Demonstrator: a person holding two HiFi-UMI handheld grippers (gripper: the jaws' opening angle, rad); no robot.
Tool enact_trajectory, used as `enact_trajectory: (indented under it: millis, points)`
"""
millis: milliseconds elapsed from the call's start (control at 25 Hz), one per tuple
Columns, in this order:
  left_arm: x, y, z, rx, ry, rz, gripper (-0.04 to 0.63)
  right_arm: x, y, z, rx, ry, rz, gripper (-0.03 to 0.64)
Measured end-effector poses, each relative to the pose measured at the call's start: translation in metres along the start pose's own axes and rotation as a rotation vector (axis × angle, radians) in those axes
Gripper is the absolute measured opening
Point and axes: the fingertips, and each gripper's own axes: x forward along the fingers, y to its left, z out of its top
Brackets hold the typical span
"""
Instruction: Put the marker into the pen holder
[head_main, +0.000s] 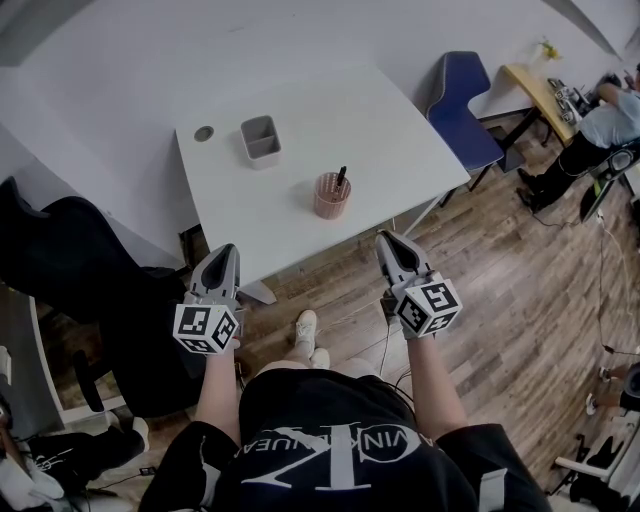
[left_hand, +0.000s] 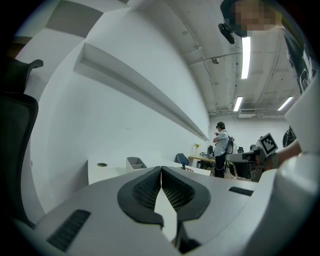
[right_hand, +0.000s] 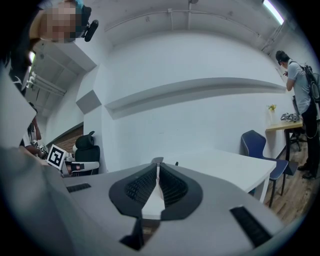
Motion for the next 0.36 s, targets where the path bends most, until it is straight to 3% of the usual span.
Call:
enact_trajectory:
  millis: [360]
  points:
    - [-0.0001,0.0034,-0.0040,-0.002,0.006,0.001,0.018,0.0021,0.0016,-0.0053,0.011,0.005,0.003,0.034]
